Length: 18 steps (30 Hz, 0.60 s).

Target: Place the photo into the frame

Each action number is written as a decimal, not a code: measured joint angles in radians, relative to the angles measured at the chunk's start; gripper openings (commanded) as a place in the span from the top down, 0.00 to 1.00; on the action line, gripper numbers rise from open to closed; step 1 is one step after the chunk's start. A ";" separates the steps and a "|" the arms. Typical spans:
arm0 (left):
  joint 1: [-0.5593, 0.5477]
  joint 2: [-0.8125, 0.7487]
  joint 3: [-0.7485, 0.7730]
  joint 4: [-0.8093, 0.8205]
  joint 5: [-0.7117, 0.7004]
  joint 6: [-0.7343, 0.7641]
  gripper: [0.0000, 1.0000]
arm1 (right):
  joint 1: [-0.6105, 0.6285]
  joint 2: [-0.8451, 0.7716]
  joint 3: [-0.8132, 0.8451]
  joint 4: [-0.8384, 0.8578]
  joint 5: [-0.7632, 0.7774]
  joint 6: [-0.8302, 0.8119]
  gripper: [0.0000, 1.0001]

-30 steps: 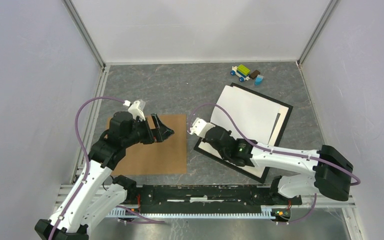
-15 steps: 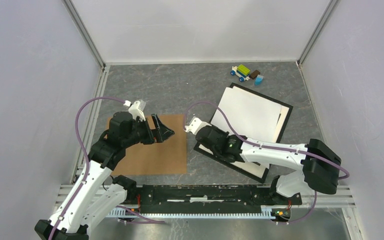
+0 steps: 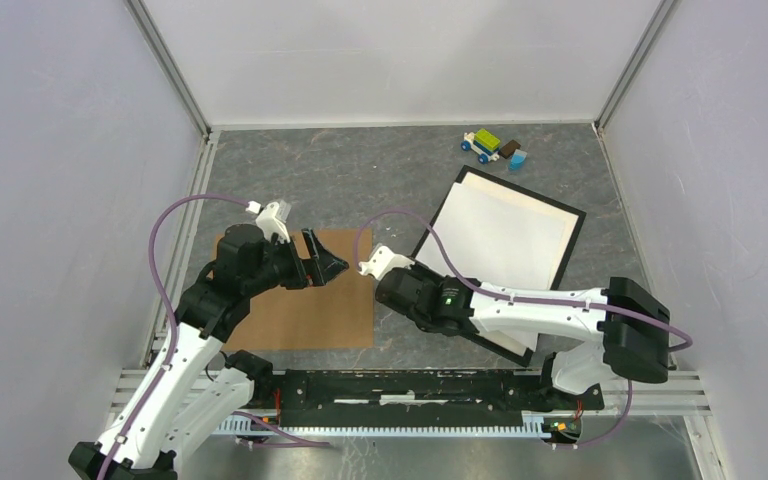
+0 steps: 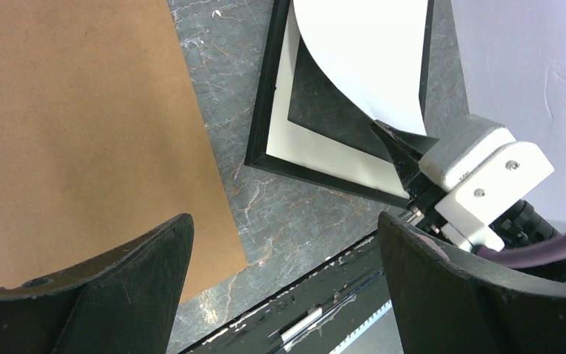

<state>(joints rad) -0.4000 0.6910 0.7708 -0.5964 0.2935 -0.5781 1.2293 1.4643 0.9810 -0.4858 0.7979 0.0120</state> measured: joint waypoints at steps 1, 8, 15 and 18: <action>0.000 0.000 0.000 0.000 0.000 0.000 0.00 | 0.008 0.005 0.008 -0.006 0.003 0.009 1.00; 0.000 0.000 0.000 0.000 0.001 0.000 0.00 | -0.006 0.019 0.005 0.000 0.044 0.029 1.00; 0.000 0.000 0.000 0.000 0.002 0.000 0.00 | -0.041 0.048 0.002 0.021 0.061 0.027 1.00; 0.000 0.000 0.000 0.000 0.003 0.000 0.00 | -0.047 0.073 0.002 0.033 0.060 0.016 1.00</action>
<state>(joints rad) -0.4000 0.6910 0.7708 -0.5964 0.2962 -0.5785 1.1824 1.5372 0.9833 -0.4526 0.8581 0.0280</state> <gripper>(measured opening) 0.996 0.004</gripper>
